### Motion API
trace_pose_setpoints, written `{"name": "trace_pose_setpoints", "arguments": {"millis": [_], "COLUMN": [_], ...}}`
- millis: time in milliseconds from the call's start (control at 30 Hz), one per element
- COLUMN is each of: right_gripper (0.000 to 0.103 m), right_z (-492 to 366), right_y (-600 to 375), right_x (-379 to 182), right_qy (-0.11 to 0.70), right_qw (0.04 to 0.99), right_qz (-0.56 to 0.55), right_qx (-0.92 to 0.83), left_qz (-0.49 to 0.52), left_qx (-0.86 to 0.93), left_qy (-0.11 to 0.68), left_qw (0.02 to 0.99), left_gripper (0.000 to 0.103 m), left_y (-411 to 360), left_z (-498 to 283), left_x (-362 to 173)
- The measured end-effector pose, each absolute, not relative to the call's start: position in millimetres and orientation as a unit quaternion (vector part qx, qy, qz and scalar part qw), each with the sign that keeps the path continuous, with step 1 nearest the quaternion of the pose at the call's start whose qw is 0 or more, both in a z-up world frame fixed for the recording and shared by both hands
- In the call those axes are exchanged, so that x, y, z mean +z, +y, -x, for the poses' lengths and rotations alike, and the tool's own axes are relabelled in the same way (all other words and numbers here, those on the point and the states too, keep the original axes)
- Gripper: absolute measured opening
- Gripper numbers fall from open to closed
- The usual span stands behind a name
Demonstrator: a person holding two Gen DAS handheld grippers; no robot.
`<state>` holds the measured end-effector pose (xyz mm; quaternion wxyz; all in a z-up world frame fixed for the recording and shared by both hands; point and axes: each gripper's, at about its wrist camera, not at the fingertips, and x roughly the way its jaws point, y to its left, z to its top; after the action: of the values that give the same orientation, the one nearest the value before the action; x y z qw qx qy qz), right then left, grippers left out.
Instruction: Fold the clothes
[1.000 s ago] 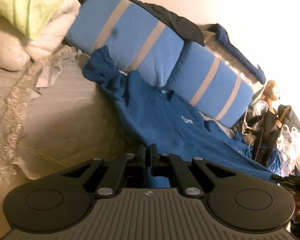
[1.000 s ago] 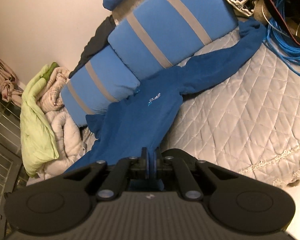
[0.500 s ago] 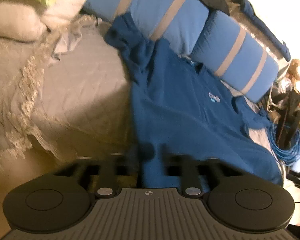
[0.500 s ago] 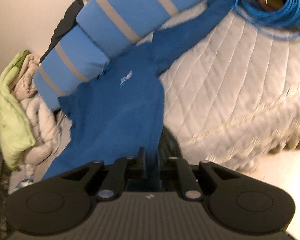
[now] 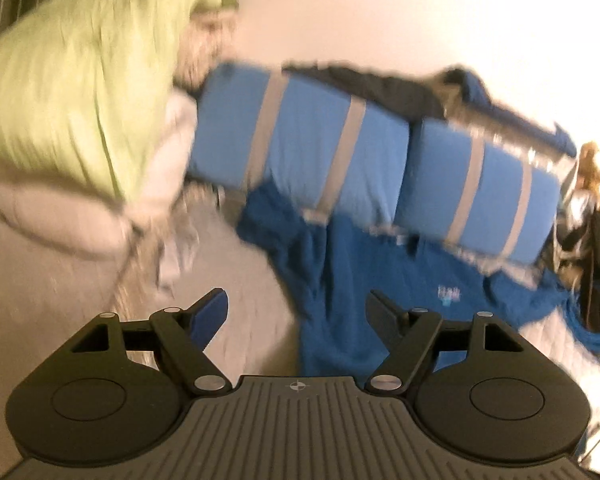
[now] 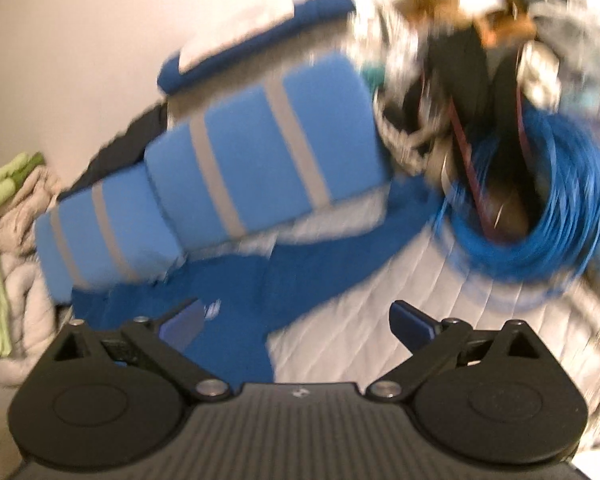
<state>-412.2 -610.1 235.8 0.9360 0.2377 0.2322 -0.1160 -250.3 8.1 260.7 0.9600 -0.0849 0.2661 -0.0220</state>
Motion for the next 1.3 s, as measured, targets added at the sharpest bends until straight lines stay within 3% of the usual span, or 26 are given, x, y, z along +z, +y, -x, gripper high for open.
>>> {"name": "trace_pose_setpoints", "arguments": {"millis": [167, 433, 1133, 1300], "right_gripper": [0.103, 0.103, 0.103, 0.103], "right_z": [420, 437, 364, 345], "right_y": [-642, -683, -669, -668], "right_x": [285, 340, 440, 459], "right_qy": [0.173, 0.103, 0.067, 0.051], "right_qw": [0.945, 0.941, 0.969, 0.971], "right_qz": [-0.216, -0.256, -0.151, -0.145], "right_qx": [-0.176, -0.193, -0.184, -0.181], "left_qz": [0.117, 0.092, 0.017, -0.025], "left_qx": [-0.045, -0.056, -0.118, -0.089], "left_qy": [0.205, 0.176, 0.091, -0.007], "left_qw": [0.971, 0.979, 0.989, 0.996], "left_gripper": [0.085, 0.085, 0.085, 0.085], "left_y": [19, 10, -46, -61], "left_z": [267, 270, 161, 137], "left_x": [309, 337, 387, 383]}}
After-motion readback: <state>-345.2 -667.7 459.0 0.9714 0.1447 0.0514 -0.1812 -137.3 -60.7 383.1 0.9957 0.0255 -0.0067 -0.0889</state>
